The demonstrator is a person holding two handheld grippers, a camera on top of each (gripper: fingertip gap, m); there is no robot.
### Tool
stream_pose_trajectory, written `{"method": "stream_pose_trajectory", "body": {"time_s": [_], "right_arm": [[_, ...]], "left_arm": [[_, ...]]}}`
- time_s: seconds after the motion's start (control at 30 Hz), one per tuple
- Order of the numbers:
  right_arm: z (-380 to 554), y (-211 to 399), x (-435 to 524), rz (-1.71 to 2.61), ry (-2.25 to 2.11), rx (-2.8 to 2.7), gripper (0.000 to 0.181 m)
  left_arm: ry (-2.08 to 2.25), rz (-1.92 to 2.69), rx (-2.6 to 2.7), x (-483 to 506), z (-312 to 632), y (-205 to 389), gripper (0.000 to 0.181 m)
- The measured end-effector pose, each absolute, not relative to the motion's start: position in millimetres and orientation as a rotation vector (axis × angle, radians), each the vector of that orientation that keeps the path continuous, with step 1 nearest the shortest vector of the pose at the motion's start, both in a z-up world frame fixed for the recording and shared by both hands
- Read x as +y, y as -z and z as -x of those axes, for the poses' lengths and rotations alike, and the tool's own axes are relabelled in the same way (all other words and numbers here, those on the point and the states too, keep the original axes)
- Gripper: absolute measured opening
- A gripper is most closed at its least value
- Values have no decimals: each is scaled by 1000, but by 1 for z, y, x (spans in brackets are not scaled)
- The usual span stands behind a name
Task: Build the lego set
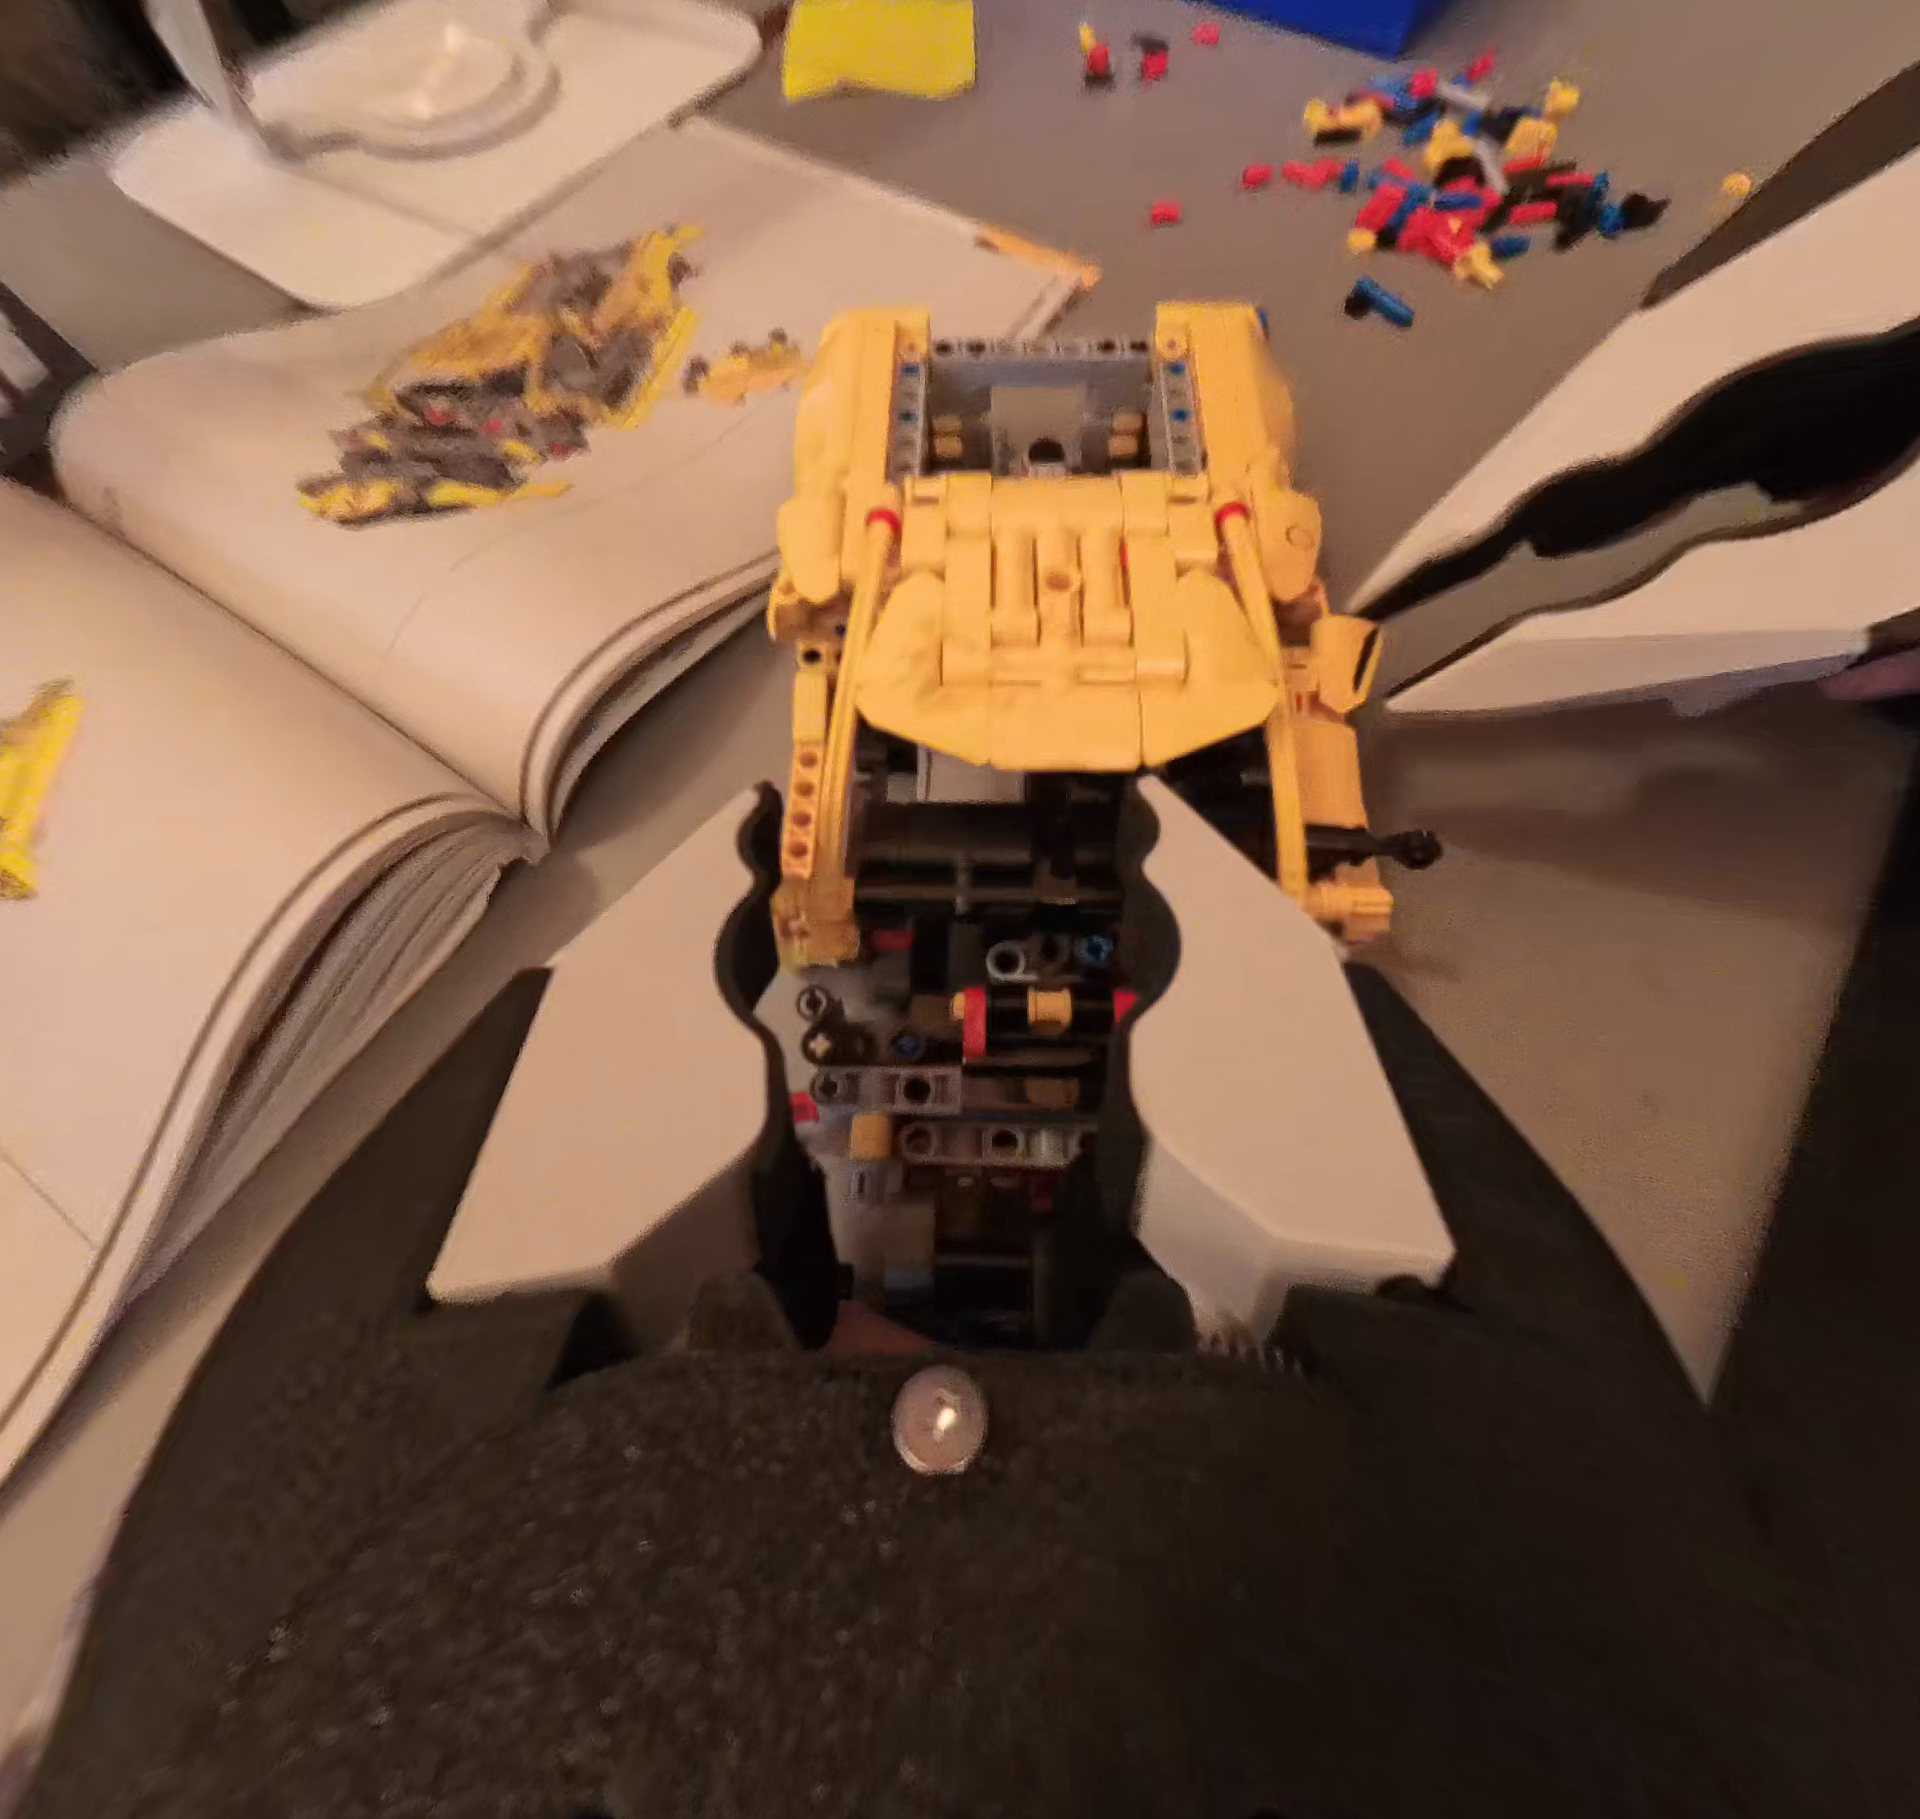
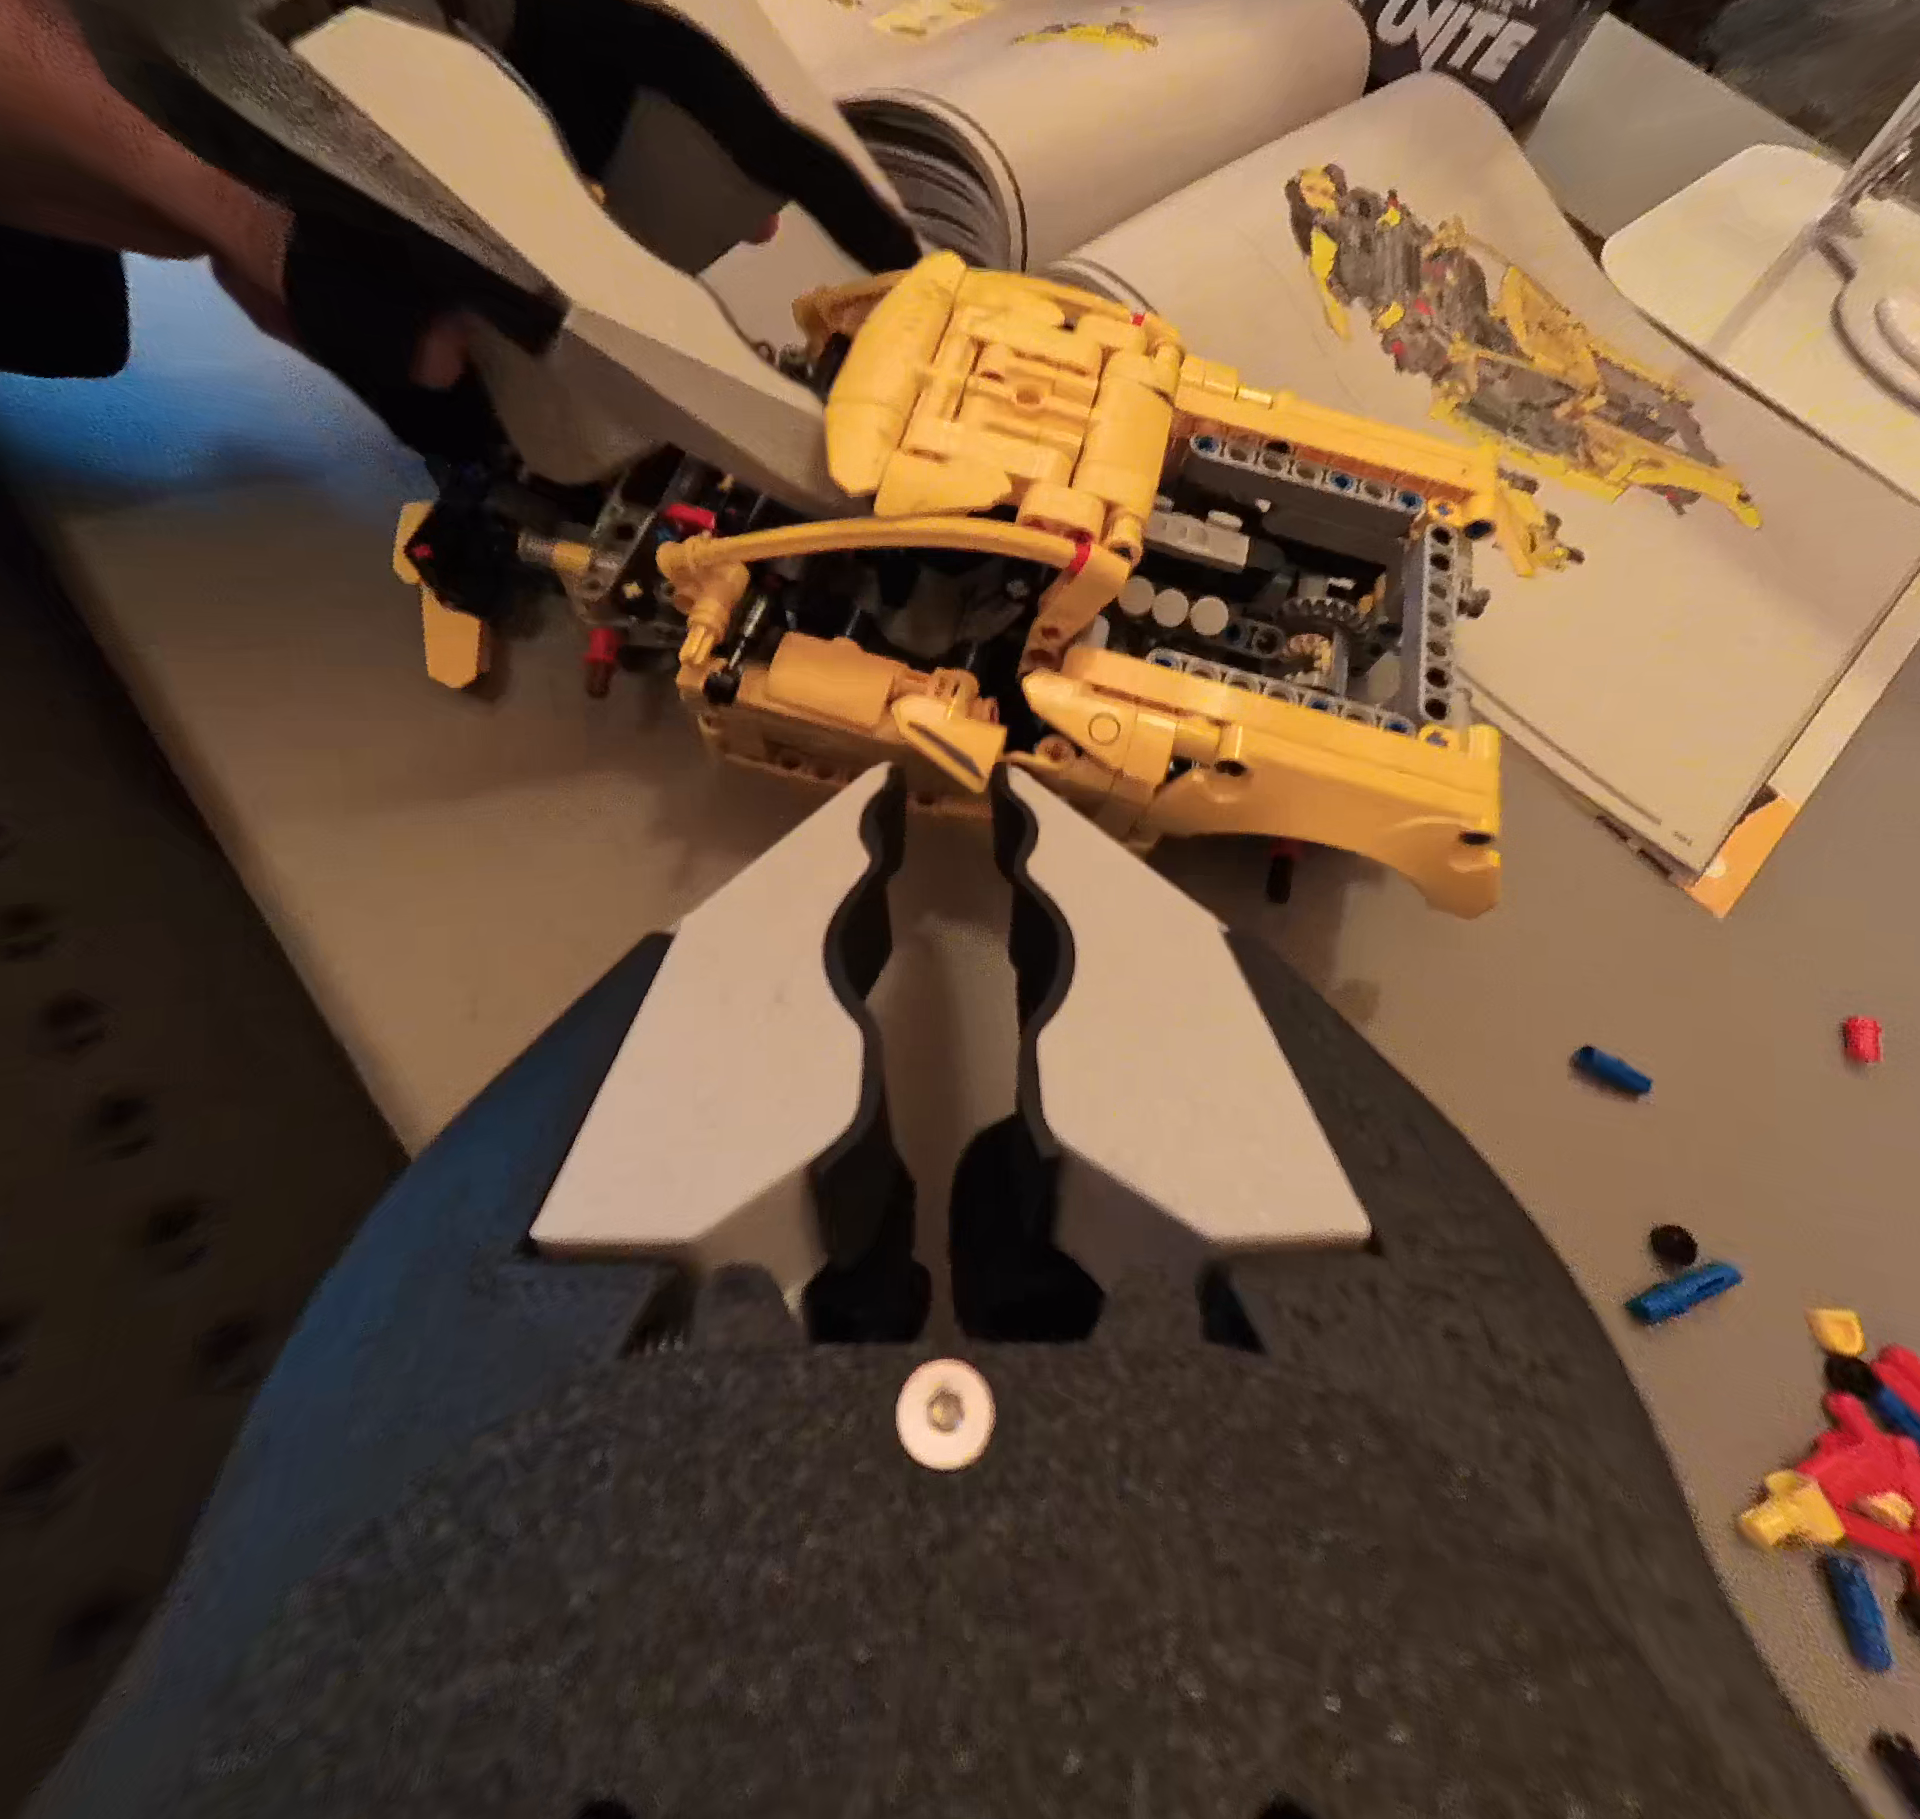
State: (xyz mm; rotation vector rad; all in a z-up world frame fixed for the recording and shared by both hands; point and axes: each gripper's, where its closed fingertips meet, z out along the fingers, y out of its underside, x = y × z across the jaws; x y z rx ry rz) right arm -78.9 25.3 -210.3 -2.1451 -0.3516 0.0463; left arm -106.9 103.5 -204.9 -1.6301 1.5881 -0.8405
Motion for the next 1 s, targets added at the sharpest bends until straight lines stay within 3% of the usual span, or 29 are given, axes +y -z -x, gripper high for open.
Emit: {"method": "stream_pose_trajectory", "body": {"time_s": [0.07,0.23,0.37,0.5,0.83,1.0], "right_arm": [[81,212,21,2153,-55,-338,16],[81,207,13,2152,-62,-349,15],[90,199,23,2089,32,-606,29],[92,213,31,2146,82,-771,30],[99,211,-6,2305,130,-691,13],[98,207,-10,2321,67,-654,24]], "left_arm": [[807,1616,1593,102,106,205,56],[802,1612,1617,102,106,206,55],[799,1610,1621,102,106,206,54],[800,1614,1613,103,105,206,54],[806,1626,1597,103,105,206,54],[815,1627,1595,103,105,206,54]]}}
